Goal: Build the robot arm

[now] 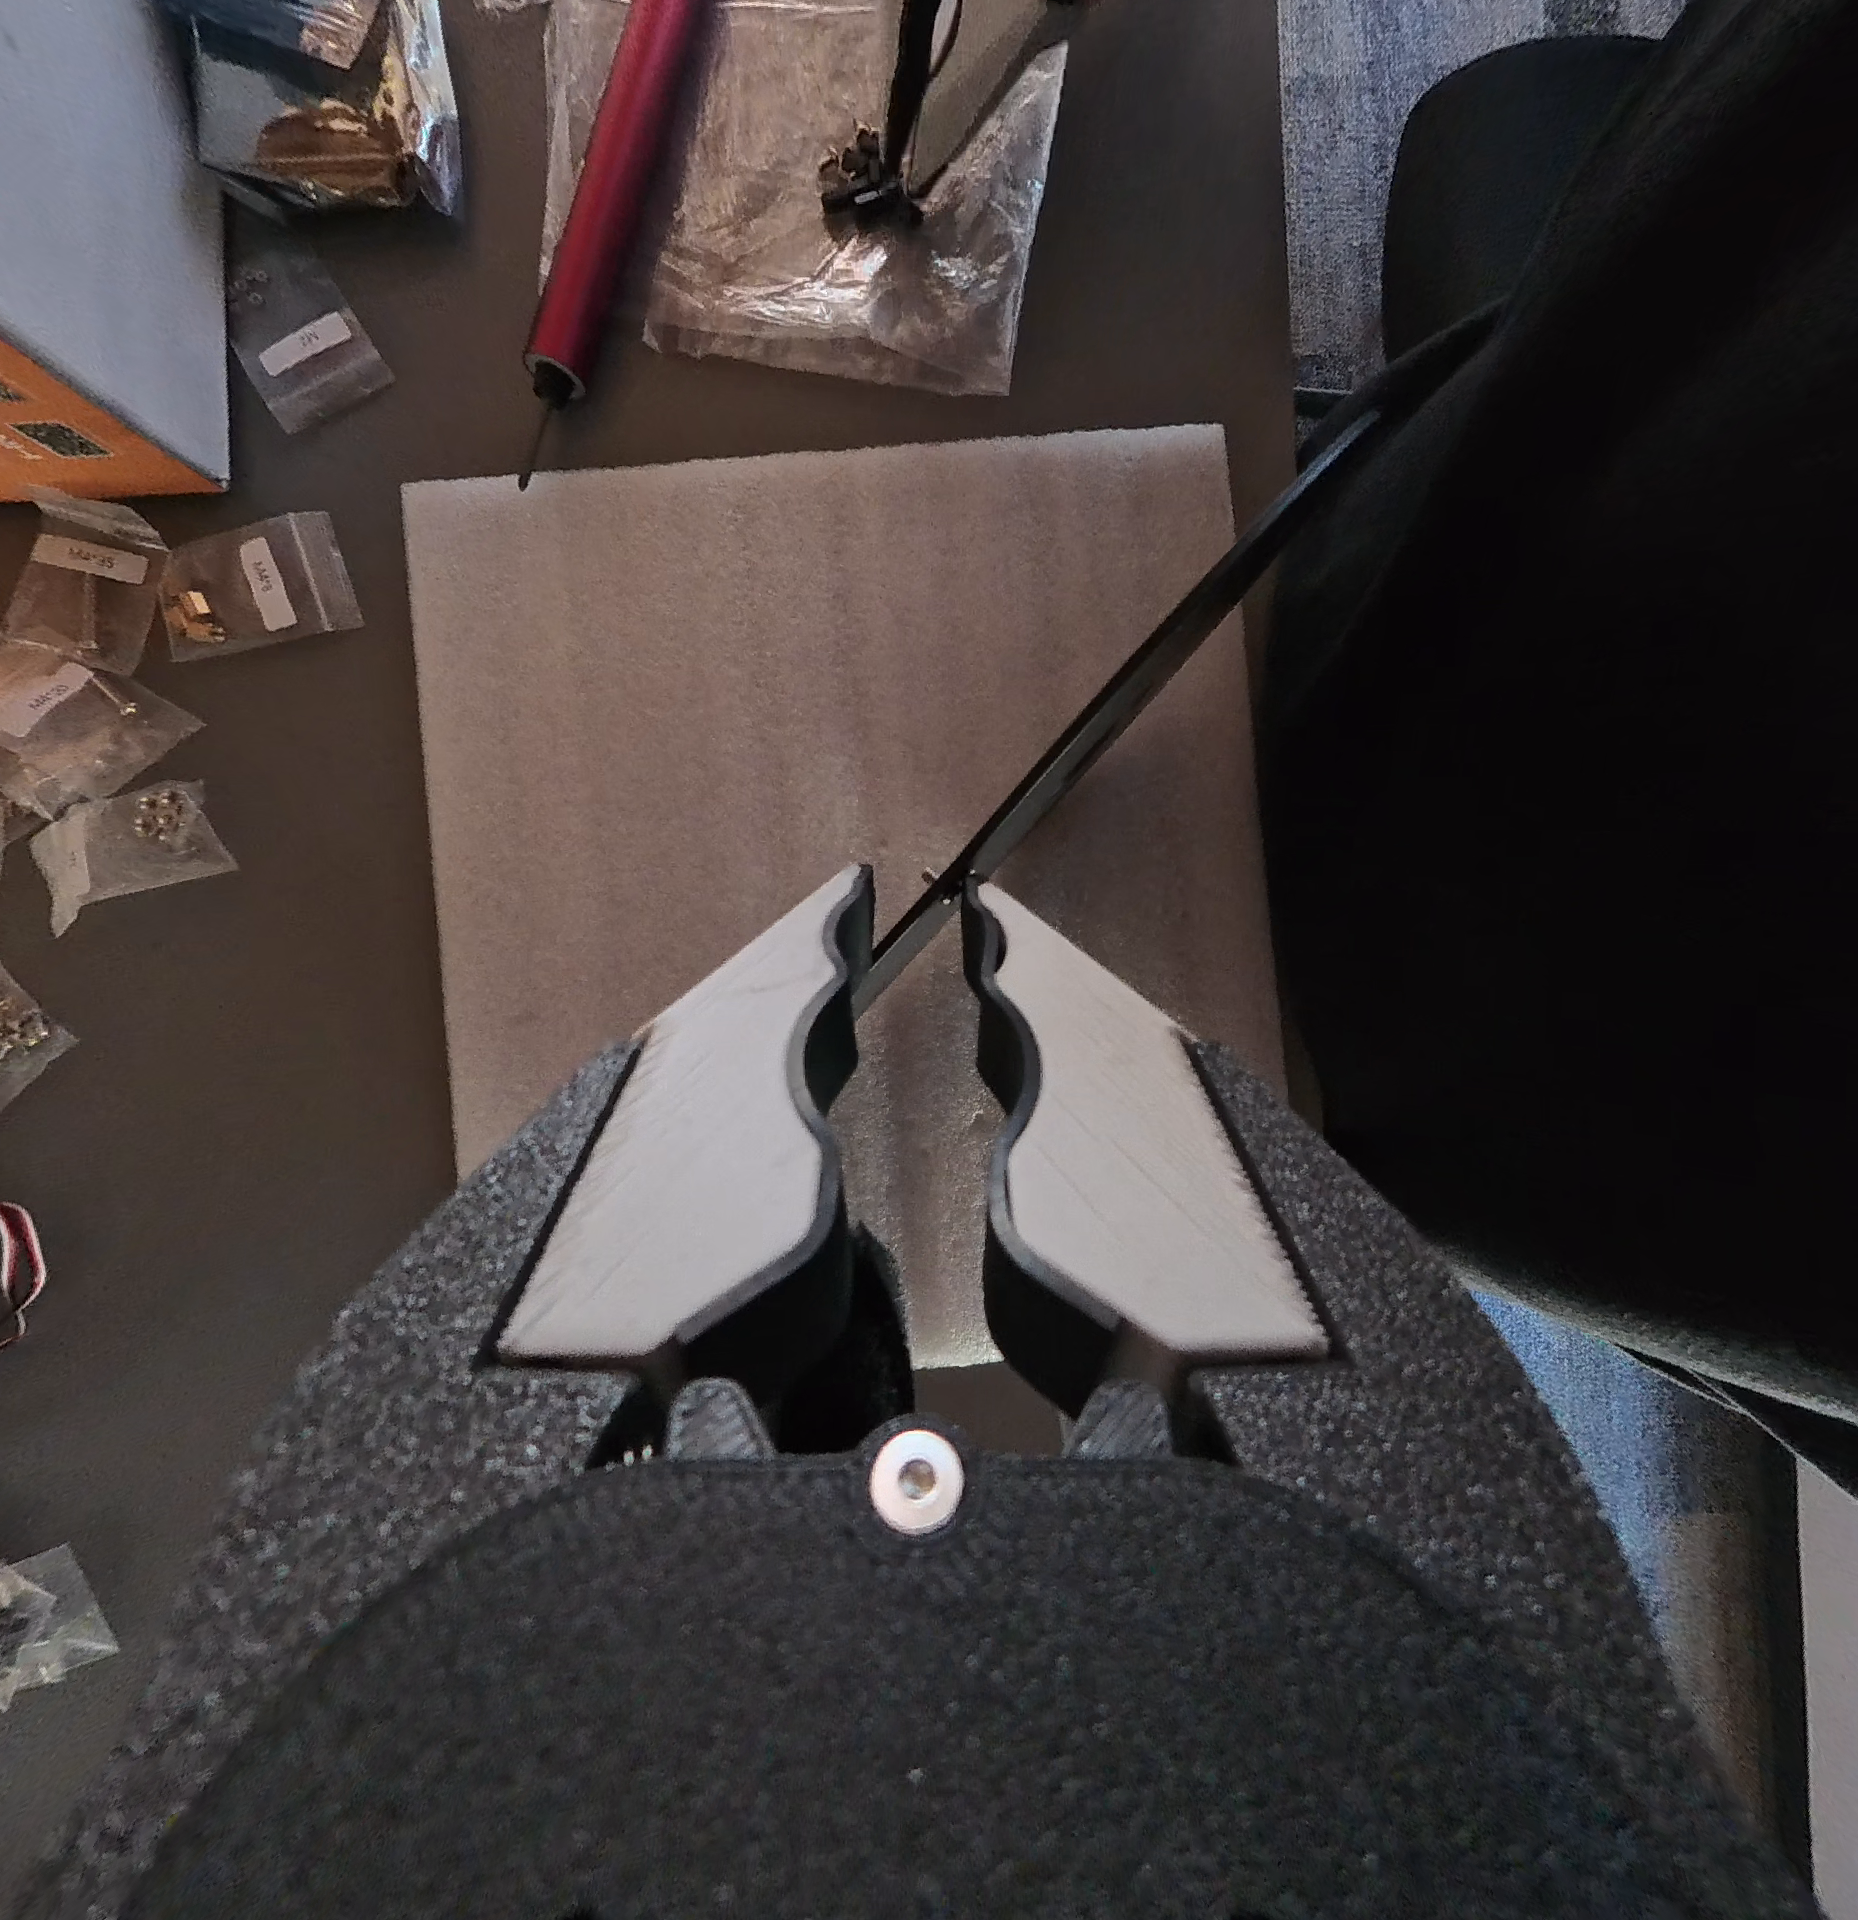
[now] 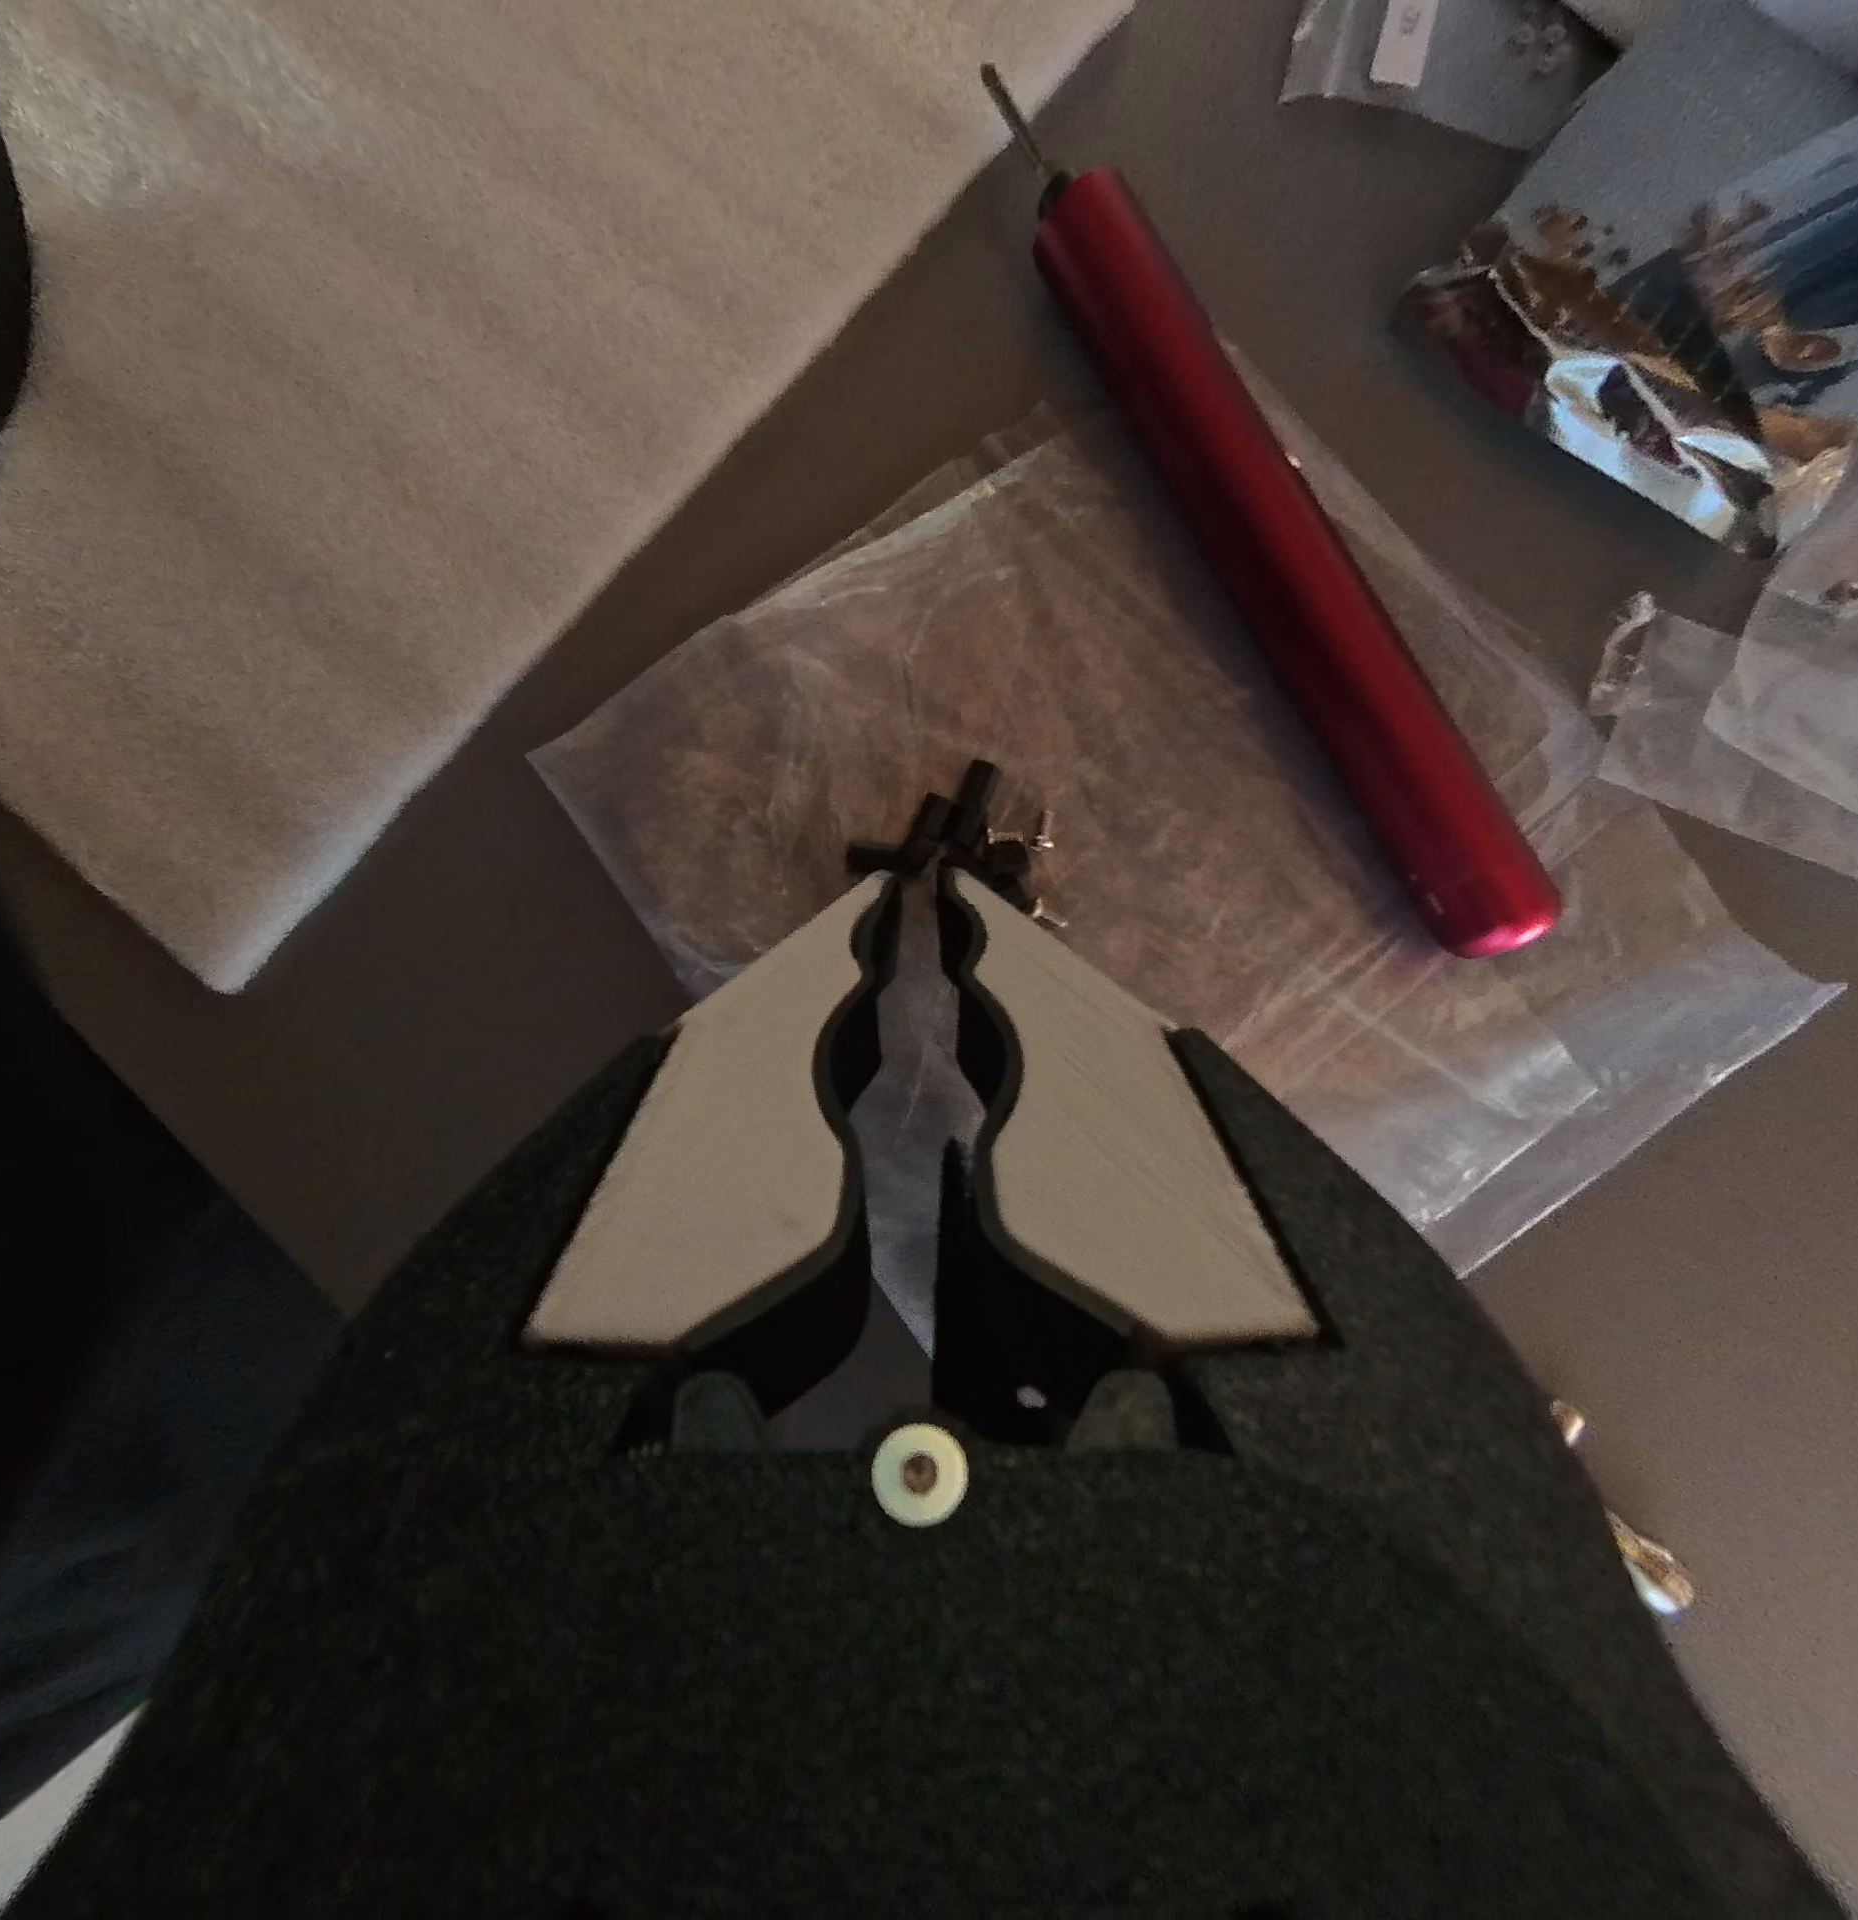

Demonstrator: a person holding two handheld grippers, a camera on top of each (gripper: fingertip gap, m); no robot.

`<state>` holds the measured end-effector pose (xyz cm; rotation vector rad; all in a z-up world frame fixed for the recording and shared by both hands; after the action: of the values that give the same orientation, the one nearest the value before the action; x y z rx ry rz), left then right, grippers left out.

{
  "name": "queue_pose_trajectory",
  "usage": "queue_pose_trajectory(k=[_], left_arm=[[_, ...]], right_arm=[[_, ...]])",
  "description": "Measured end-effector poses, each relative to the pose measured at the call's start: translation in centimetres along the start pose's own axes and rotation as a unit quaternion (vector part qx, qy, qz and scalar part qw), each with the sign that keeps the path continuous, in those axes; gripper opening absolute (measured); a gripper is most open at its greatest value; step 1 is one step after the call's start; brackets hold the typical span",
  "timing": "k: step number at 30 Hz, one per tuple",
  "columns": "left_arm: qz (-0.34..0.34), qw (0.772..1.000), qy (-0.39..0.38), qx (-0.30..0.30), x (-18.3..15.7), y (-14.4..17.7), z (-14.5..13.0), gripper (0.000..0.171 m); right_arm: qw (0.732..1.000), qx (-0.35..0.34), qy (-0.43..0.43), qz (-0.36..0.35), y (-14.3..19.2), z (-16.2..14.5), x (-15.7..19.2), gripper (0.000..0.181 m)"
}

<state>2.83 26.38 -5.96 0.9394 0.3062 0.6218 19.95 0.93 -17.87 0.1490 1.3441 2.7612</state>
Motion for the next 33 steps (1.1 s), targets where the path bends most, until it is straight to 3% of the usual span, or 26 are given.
queue_pose_trajectory(k=[4,10,16,23,33], left_arm=[[0.004,1.000,0.005,-0.001,0.1,-0.1,0.1,0.017],[0.008,1.000,0.009,0.001,0.0,0.0,0.0,0.017],[0.011,1.000,0.011,0.002,-0.1,0.0,0.0,0.017],[0.015,1.000,0.012,0.007,-0.2,0.0,-0.1,0.017],[0.026,0.999,0.014,0.016,-0.3,0.0,0.0,0.018]], right_arm=[[0.999,0.002,0.004,0.037,0.1,-0.1,0.7,0.006],[0.997,-0.037,0.063,0.032,0.8,0.9,1.5,0.008],[0.991,-0.009,0.124,0.053,0.5,0.6,0.5,0.010],[0.966,0.031,0.236,0.103,-0.1,0.8,-0.2,0.011],[0.959,0.050,0.250,0.125,0.0,1.3,-1.0,0.011]])
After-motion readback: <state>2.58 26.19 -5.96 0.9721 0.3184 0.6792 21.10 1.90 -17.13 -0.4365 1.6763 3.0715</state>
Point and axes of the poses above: each gripper's, where its closed fingertips meet, y back along the fingers, z out of its top, x = y × z across the jaws, the point moved 6 cm from there along y, back along the fingers, and after that the axes turned 3 degrees about z, right-handed, at the moved point
